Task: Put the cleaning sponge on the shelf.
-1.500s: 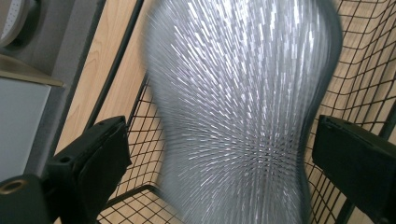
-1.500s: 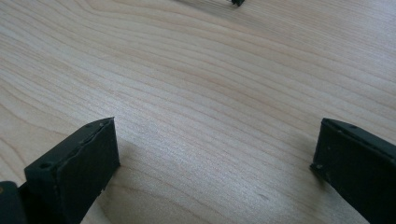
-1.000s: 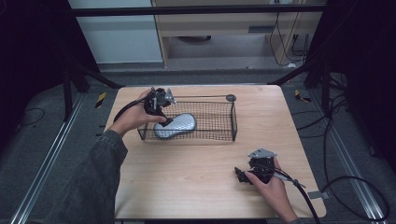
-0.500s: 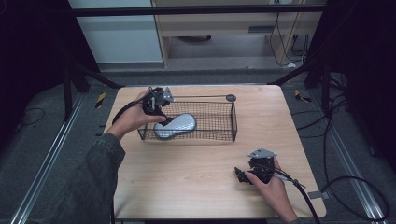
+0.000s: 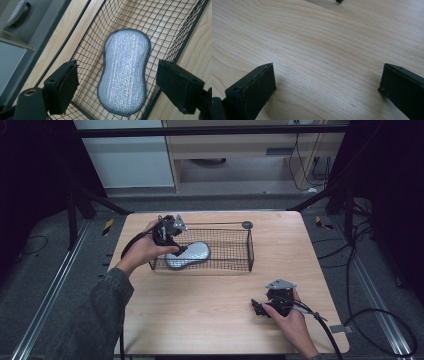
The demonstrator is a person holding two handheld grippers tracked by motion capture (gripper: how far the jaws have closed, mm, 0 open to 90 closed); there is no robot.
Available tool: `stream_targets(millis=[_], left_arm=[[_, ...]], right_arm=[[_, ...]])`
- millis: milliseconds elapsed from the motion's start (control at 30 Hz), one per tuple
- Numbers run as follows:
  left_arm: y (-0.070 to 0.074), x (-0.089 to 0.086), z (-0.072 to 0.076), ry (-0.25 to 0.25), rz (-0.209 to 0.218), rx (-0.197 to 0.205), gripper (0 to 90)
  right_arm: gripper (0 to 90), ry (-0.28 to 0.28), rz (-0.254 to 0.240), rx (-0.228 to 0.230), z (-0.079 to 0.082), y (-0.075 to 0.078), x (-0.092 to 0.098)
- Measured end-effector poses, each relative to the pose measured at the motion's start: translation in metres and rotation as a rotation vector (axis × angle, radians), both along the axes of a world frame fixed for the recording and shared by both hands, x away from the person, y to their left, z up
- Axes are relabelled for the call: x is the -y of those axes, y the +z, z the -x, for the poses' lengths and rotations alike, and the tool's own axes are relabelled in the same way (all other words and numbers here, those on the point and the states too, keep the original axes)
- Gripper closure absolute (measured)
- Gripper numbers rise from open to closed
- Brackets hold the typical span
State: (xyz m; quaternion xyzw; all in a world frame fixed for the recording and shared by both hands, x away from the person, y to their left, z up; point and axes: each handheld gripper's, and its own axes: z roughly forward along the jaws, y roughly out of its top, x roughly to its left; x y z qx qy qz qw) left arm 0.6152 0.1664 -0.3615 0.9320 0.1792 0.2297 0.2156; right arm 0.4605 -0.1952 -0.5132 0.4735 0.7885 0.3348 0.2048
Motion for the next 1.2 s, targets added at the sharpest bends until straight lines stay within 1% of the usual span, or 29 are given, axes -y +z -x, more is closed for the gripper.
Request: stream_targets(millis=[133, 267, 467, 500, 633, 700, 767, 900, 1100, 1200], left_arm=[[0.000, 0.002, 0.004, 0.009, 0.006, 0.001, 18.2], [-0.001, 0.004, 0.009, 0.032, 0.037, 0.002, 17.5], [-0.001, 0.008, 0.015, 0.057, 0.051, 0.008, 16.1], [-0.001, 0.008, 0.016, 0.065, 0.062, 0.012, 15.7], [0.000, 0.010, 0.022, 0.099, 0.082, 0.026, 12.7], [0.000, 0.011, 0.025, 0.113, 0.097, 0.024, 10.3], [0.001, 0.012, 0.030, 0.120, 0.112, 0.029, 8.8], [0.000, 0.013, 0.036, 0.130, 0.132, 0.017, 7.2], [0.001, 0.014, 0.046, 0.136, 0.169, 0.018, 6.2], [0.000, 0.014, 0.050, 0.147, 0.185, 0.019, 5.7]], right_arm=[[0.5, -0.001, 0.001, 0.000, 0.000, 0.000, 0.000], [0.4, -0.001, 0.001, 0.000, 0.000, 0.000, 0.000], [0.4, -0.001, 0.001, 0.001, 0.000, 0.000, 0.000], [0.5, 0.000, 0.000, 0.000, 0.000, 0.000, 0.000], [0.4, 0.000, 0.000, 0.000, 0.000, 0.000, 0.000], [0.4, 0.000, 0.000, 0.000, 0.000, 0.000, 0.000], [0.5, 0.000, -0.001, 0.000, 0.000, 0.000, 0.000], [0.5, -0.001, 0.000, 0.000, 0.000, 0.000, 0.000], [0.5, -0.001, 0.000, 0.000, 0.000, 0.000, 0.000], [0.5, 0.000, -0.001, 0.000, 0.000, 0.000, 0.000]])
